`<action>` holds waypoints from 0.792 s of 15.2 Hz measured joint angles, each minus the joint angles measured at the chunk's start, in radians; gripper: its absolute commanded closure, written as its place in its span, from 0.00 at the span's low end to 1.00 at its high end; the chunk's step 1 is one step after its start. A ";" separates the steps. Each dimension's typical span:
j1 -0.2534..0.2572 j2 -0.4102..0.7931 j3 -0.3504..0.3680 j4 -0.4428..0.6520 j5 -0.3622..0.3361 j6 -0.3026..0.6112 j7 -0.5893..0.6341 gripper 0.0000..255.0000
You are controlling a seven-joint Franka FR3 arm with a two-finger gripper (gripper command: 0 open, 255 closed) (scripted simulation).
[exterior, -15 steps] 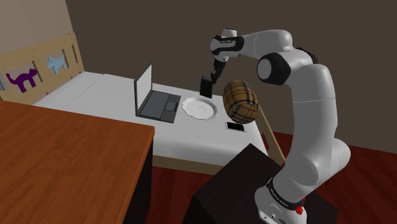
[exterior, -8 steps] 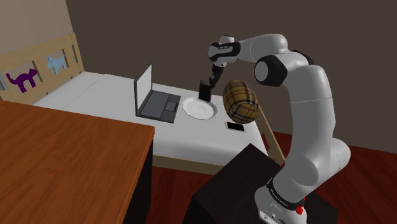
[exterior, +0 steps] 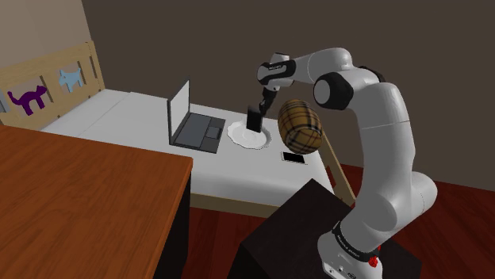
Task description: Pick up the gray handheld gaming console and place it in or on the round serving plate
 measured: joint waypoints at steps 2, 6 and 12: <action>-0.001 0.009 0.001 -0.013 0.002 0.022 -0.003 1.00; -0.002 0.034 0.005 -0.023 0.007 0.057 -0.006 1.00; -0.003 0.048 0.007 -0.020 0.009 0.068 -0.006 1.00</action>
